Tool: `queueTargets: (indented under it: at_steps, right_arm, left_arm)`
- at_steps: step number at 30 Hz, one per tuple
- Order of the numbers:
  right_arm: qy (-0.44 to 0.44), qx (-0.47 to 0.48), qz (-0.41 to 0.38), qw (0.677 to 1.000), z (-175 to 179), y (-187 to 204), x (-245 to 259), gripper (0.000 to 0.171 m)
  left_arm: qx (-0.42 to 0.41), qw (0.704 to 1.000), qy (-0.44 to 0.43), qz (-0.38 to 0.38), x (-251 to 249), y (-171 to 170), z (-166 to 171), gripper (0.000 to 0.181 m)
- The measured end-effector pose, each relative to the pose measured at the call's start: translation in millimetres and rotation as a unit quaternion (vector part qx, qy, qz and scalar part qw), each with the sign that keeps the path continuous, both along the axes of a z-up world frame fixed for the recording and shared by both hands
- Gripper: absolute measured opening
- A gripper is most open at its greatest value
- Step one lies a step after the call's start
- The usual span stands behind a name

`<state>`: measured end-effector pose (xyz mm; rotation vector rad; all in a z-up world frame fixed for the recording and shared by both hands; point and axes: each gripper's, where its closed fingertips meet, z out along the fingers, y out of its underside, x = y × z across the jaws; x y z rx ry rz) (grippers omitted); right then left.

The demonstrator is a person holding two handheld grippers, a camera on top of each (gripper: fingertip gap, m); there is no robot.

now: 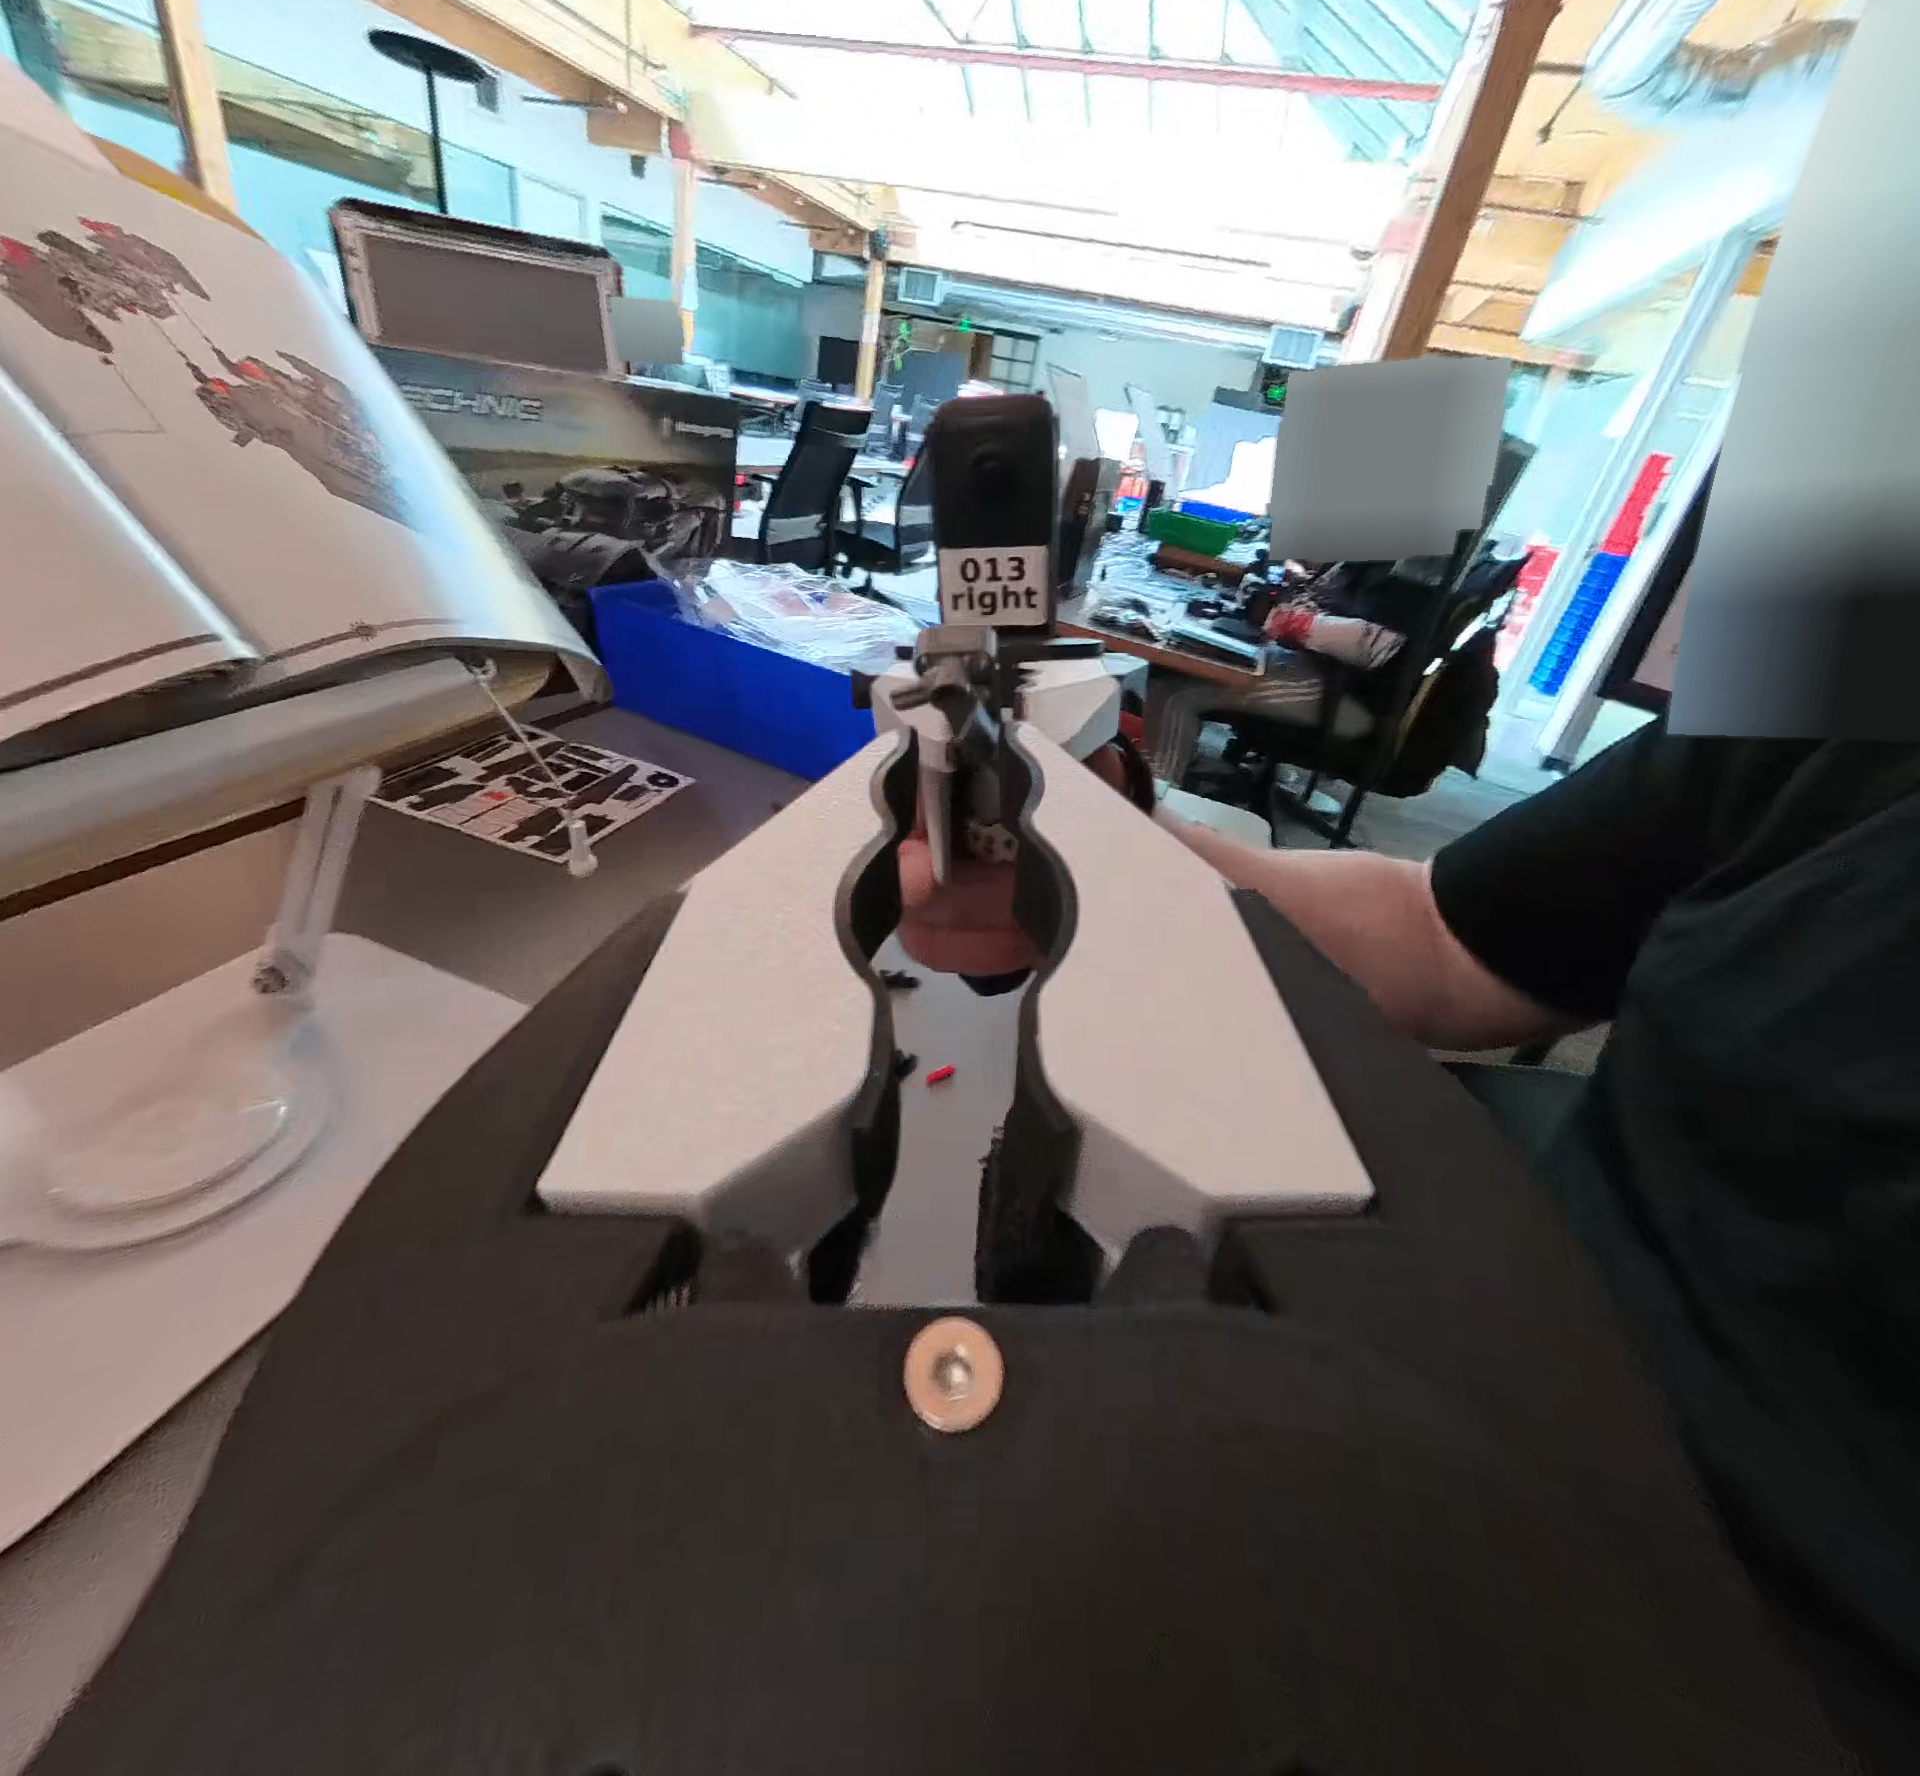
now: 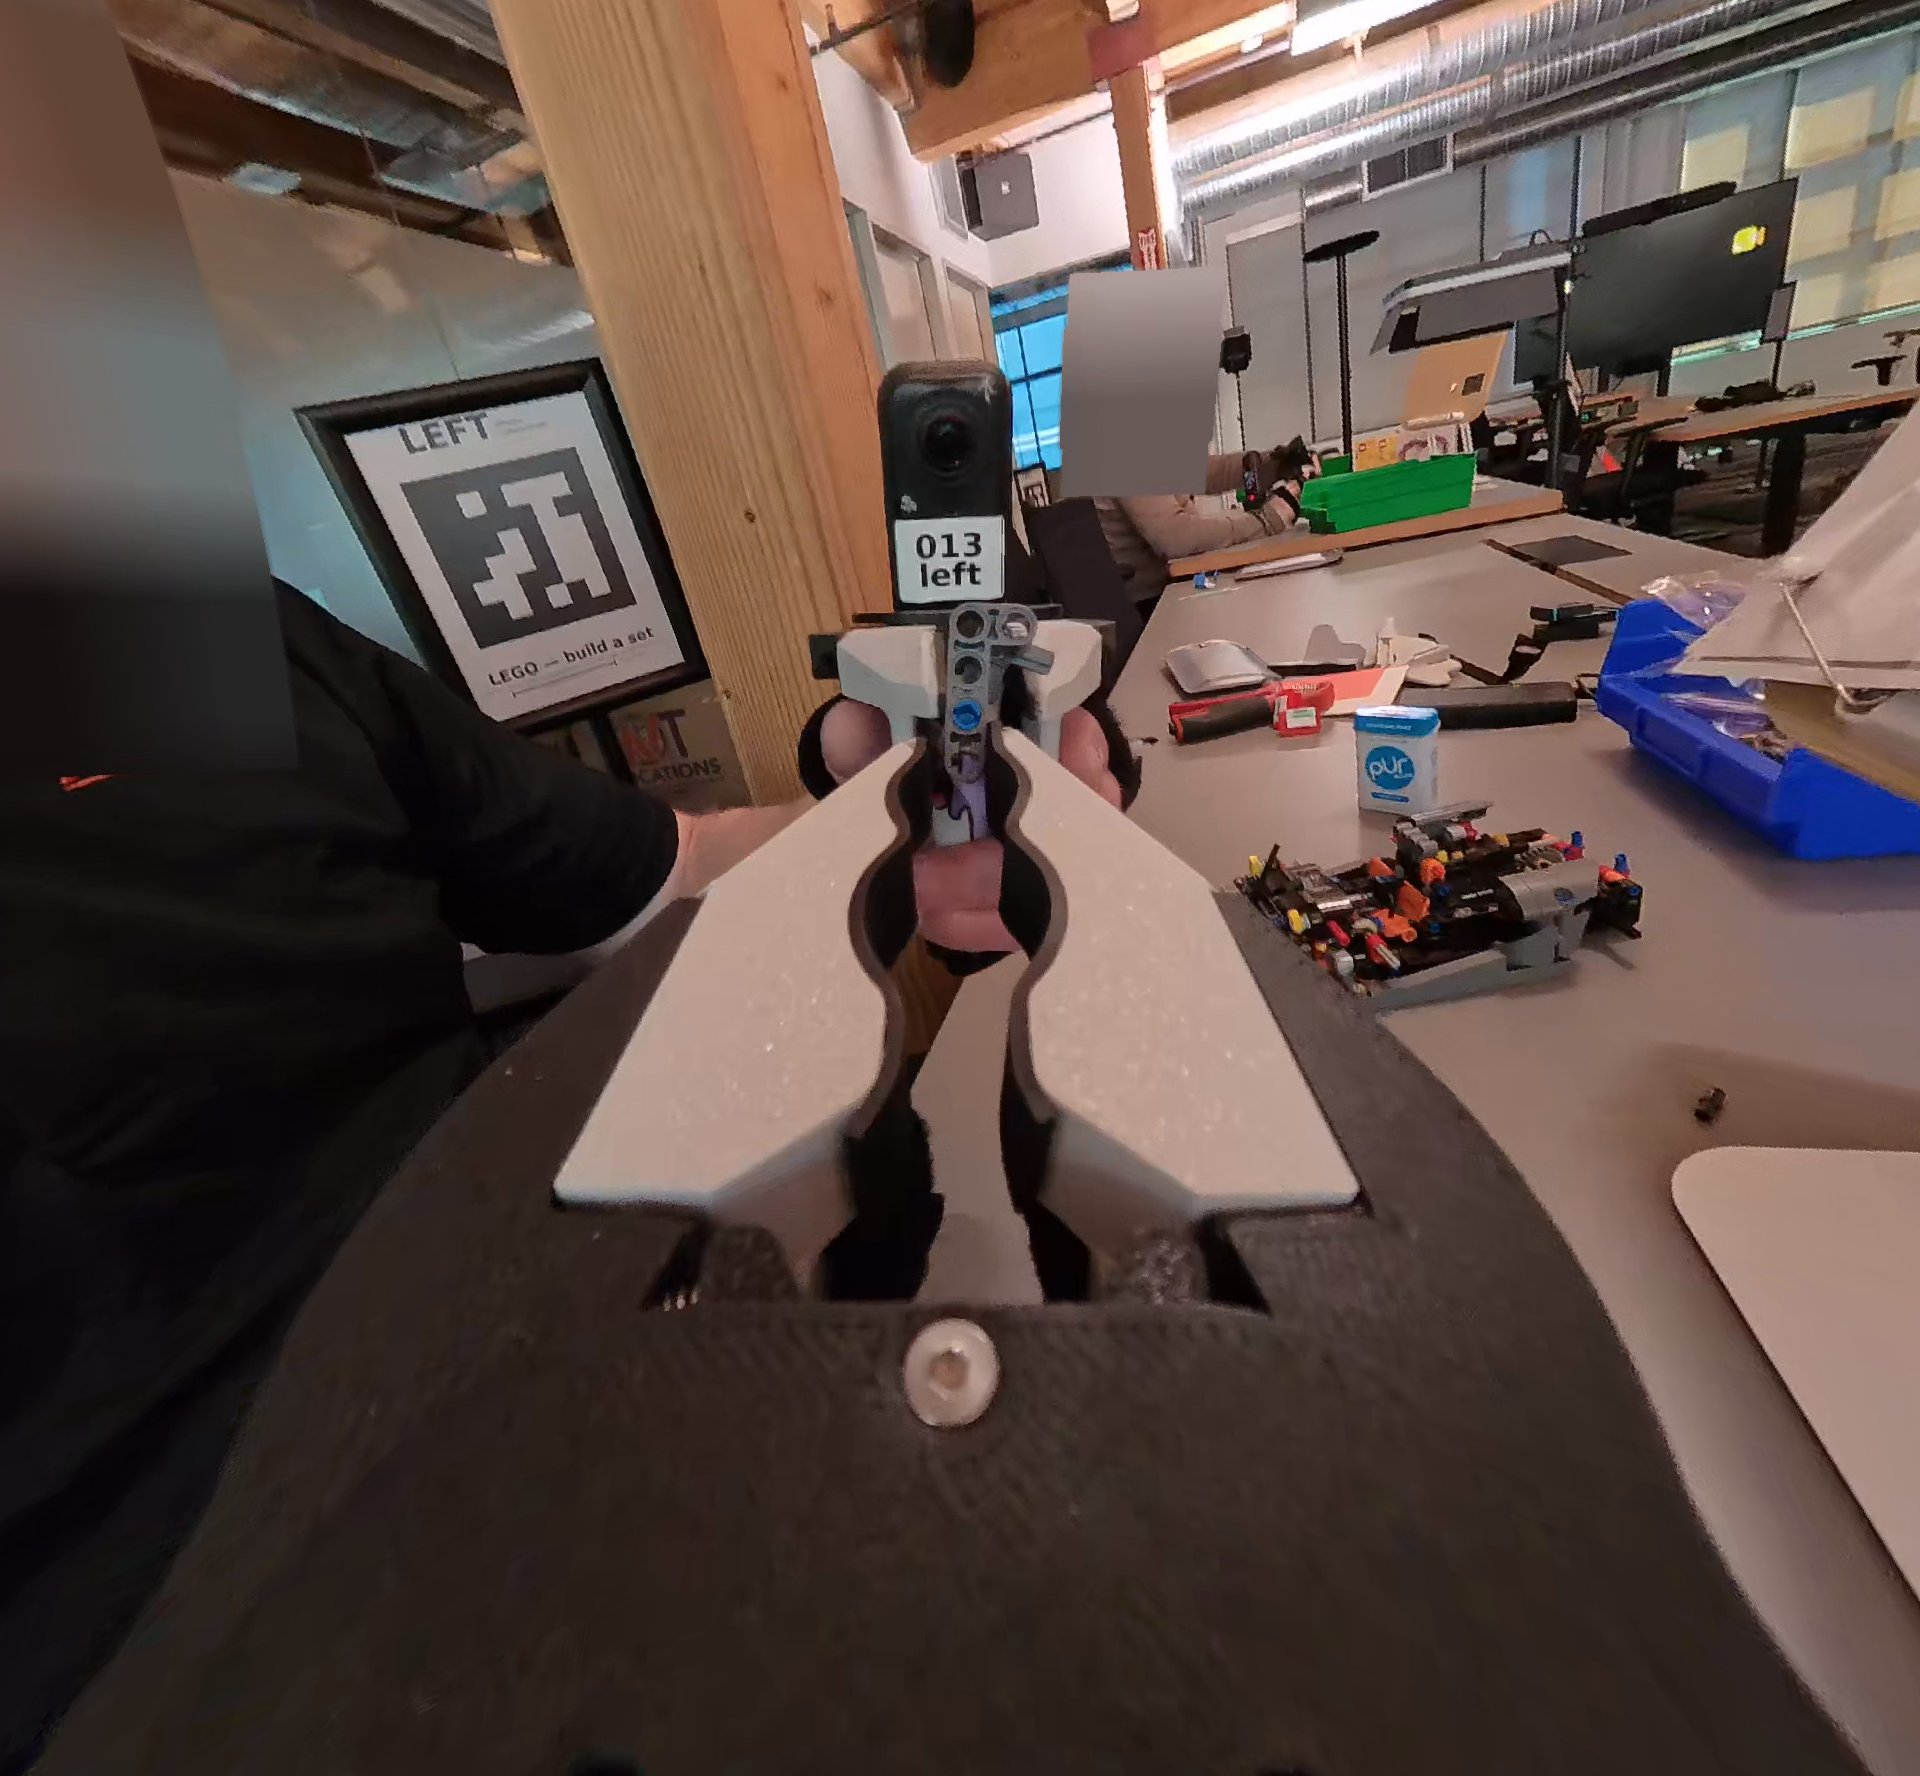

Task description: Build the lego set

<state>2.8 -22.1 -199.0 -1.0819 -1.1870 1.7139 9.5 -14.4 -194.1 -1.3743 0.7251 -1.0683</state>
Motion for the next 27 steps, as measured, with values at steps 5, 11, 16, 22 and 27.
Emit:
queueTargets:
  at_steps: [5, 11, 16, 22, 27]
  right_arm:
    - [-0.011, 0.019, 0.005, 1.000, -6.1, -6.4, -7.0, 0.006]
    - [-0.003, 0.013, -0.004, 1.000, -0.7, -4.6, -12.6, 0.005]
    - [0.008, 0.003, -0.030, 1.000, 8.1, 2.4, -15.3, 0.011]
    - [0.006, 0.006, -0.052, 0.999, 13.9, 3.8, -20.1, 0.006]
    - [0.006, 0.006, -0.054, 0.999, 16.6, 3.4, -19.1, 0.005]
  left_arm:
    - [0.011, 1.000, -0.019, -0.011, 1.3, -5.1, 1.4, 0.005]
    - [0.017, 0.999, -0.035, -0.005, -5.1, -3.5, 6.8, 0.004]
    - [0.040, 0.998, -0.045, 0.019, -13.3, -0.1, 12.2, 0.005]
    - [0.065, 0.996, -0.040, 0.039, -15.3, 1.4, 14.3, 0.004]
    - [0.076, 0.995, -0.039, 0.042, -15.6, 1.9, 16.0, 0.006]
